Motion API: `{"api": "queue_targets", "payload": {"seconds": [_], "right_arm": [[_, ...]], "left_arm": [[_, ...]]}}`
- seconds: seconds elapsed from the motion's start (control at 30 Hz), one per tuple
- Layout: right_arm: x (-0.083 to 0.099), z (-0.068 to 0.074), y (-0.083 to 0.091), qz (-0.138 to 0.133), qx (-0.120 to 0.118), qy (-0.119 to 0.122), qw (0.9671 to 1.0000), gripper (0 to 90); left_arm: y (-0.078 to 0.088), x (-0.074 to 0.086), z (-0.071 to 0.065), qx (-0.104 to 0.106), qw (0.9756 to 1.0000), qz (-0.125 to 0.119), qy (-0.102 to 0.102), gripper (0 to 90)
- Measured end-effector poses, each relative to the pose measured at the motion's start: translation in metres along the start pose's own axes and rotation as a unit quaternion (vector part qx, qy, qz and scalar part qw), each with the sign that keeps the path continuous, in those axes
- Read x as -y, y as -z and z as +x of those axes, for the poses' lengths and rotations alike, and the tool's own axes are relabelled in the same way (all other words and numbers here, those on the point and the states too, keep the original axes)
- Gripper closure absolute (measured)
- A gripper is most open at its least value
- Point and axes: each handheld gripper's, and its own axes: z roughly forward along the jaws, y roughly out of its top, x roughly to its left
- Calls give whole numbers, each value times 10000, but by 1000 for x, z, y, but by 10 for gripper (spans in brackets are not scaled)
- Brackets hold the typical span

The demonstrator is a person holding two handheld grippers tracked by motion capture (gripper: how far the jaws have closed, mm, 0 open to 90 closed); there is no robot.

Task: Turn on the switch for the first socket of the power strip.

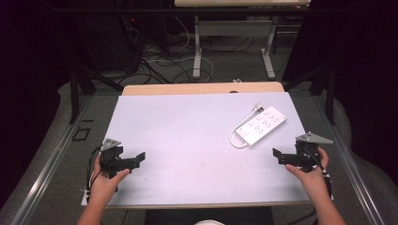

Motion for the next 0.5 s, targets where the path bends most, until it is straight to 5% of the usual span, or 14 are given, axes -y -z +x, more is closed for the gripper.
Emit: {"api": "queue_targets", "payload": {"seconds": [0.5], "right_arm": [[-16,13,6,68,-198,-96,9997,0]], "left_arm": [[9,-5,-7,-39,10000,13,-21,41]]}}
